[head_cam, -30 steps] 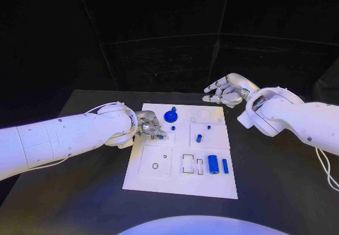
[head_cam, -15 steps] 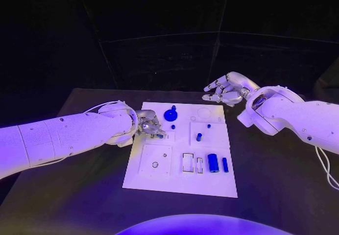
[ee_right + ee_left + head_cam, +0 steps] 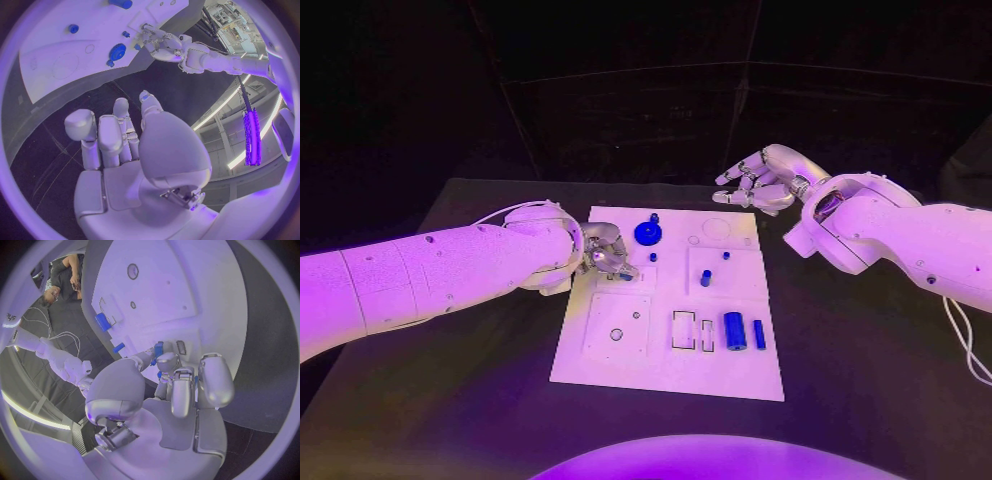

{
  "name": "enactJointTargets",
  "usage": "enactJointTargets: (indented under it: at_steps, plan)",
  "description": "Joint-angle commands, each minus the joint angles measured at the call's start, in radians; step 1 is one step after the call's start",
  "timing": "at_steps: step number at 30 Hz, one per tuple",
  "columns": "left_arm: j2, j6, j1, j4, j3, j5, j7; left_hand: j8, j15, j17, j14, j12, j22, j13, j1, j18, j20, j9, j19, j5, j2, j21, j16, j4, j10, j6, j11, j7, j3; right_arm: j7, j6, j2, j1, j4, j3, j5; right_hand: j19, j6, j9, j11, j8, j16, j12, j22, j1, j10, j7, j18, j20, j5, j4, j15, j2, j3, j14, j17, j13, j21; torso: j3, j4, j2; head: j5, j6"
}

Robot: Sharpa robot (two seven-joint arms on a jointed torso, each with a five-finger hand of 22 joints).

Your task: Assemble the parts on the task board

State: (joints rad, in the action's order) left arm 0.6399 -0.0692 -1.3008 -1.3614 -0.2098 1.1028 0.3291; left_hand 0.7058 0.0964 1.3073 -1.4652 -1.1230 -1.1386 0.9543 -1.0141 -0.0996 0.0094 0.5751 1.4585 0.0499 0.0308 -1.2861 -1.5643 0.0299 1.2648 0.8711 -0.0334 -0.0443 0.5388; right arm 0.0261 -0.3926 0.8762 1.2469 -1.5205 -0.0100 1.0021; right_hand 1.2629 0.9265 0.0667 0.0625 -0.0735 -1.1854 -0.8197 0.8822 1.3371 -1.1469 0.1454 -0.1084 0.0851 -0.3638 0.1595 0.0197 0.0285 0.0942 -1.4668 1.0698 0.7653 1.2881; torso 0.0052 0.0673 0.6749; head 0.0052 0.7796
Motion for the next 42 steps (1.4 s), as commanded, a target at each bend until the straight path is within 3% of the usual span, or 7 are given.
enactJointTargets:
  at_steps: [1, 5, 8, 15, 22, 28, 42]
  plan:
    - [-0.001, -0.043, 0.003, 0.003, -0.003, 0.013, 0.004, 0.005, 0.001, 0.263, -0.106, 0.005, 0.001, -0.001, -0.002, 0.017, 0.001, -0.001, 0.002, 0.002, 0.006, -0.002, -0.006, -0.141, 0.001, 0.0, -0.001, 0.005, 0.148, -0.007, 0.001, -0.001, 0.002, 0.0, 0.001, 0.0, -0.008, 0.007, 0.001, -0.005, -0.004, 0.007, 0.004, -0.007, -0.005, -0.002, 0.003, -0.019, 0.0, -0.004, 0.001, 0.002, -0.007, 0.005, -0.011, -0.007, -0.005, -0.009, 0.0003, 0.0001, 0.0, 0.001, 0.001]
    - [-0.002, -0.044, 0.003, 0.008, -0.003, 0.013, 0.005, 0.005, 0.001, 0.263, -0.106, 0.006, -0.001, -0.001, -0.001, 0.017, 0.001, -0.001, 0.003, 0.001, 0.004, -0.003, -0.006, -0.141, 0.001, -0.001, -0.001, 0.005, 0.149, -0.01, 0.001, -0.002, 0.002, 0.001, 0.001, 0.0, -0.06, 0.009, 0.002, -0.004, -0.005, 0.095, 0.051, -0.113, -0.004, 0.032, 0.004, -0.036, 0.001, -0.005, 0.008, 0.001, -0.007, 0.014, 0.02, -0.103, -0.05, -0.064, 0.0001, -0.0001, 0.0, 0.001, 0.002]
    - [-0.003, -0.047, 0.003, 0.01, -0.003, 0.013, 0.005, 0.006, 0.0, 0.263, -0.106, 0.003, -0.005, 0.003, 0.006, 0.018, 0.001, 0.001, 0.004, 0.003, -0.003, -0.005, -0.006, -0.142, 0.003, -0.001, 0.0, 0.005, 0.15, -0.014, 0.001, -0.003, 0.002, 0.003, 0.001, -0.004, -0.206, 0.02, 0.003, 0.003, -0.014, 0.406, 0.128, -0.389, 0.003, 0.08, 0.008, -0.077, 0.006, -0.004, 0.022, -0.008, -0.008, 0.028, 0.132, -0.403, -0.108, -0.249, -0.0004, 0.0001, 0.0, 0.001, 0.003]
    - [-0.008, -0.057, 0.003, 0.016, -0.003, 0.013, 0.005, 0.012, 0.001, 0.263, -0.106, -0.006, -0.014, 0.011, 0.058, 0.019, 0.001, 0.005, 0.006, 0.005, -0.029, -0.01, -0.006, -0.115, 0.013, 0.011, -0.002, 0.009, 0.127, -0.029, 0.002, -0.004, 0.002, 0.004, 0.001, -0.03, -0.262, 0.001, 0.002, 0.048, -0.015, 0.712, 0.321, -0.543, 0.027, 0.175, 0.045, -0.073, 0.053, -0.005, 0.047, -0.056, -0.012, 0.055, 0.228, -0.544, -0.288, -0.502, 0.0001, 0.0, -0.001, 0.002, 0.005]
    - [-0.011, -0.063, 0.003, 0.02, -0.003, 0.013, 0.005, 0.011, 0.004, 0.263, -0.106, -0.021, -0.023, 0.027, 0.118, 0.02, -0.002, 0.004, 0.009, 0.005, -0.025, -0.015, -0.006, -0.072, 0.025, 0.026, -0.006, 0.013, 0.103, -0.042, 0.007, -0.004, 0.002, 0.004, 0.001, -0.063, -0.287, -0.014, 0.002, 0.088, -0.035, 0.969, 0.436, -0.704, 0.045, 0.194, 0.074, -0.079, 0.107, -0.007, 0.039, -0.107, -0.024, 0.086, 0.308, -0.708, -0.478, -0.761, 0.0002, -0.0007, -0.001, 0.002, 0.006]
    - [-0.011, -0.066, 0.003, 0.022, -0.003, 0.013, 0.004, 0.009, 0.005, 0.263, -0.106, -0.03, -0.033, 0.037, 0.166, 0.022, -0.003, 0.001, 0.011, 0.005, -0.016, -0.02, -0.006, -0.036, 0.031, 0.035, -0.007, 0.015, 0.088, -0.048, 0.015, -0.004, 0.002, 0.005, 0.001, -0.08, -0.262, -0.022, 0.001, 0.095, -0.05, 1.057, 0.467, -0.773, 0.049, 0.192, 0.079, -0.077, 0.121, -0.01, 0.028, -0.124, -0.037, 0.102, 0.312, -0.788, -0.564, -0.868, -0.0006, -0.0001, -0.001, 0.001, 0.008]
    - [-0.014, -0.065, 0.002, 0.03, -0.003, 0.013, 0.003, 0.009, 0.007, 0.263, -0.106, -0.043, -0.041, 0.053, 0.184, 0.023, -0.004, 0.0, 0.014, 0.006, -0.006, -0.025, -0.006, -0.025, 0.042, 0.045, -0.01, 0.019, 0.089, -0.075, 0.026, -0.006, 0.002, 0.008, 0.001, -0.099, -0.198, 0.009, -0.001, 0.088, -0.054, 1.12, 0.506, -0.818, 0.061, 0.132, 0.068, -0.077, 0.119, -0.01, 0.002, -0.12, -0.06, 0.114, 0.272, -0.886, -0.669, -0.964, -0.001, -0.0005, 0.0, 0.0, 0.011]
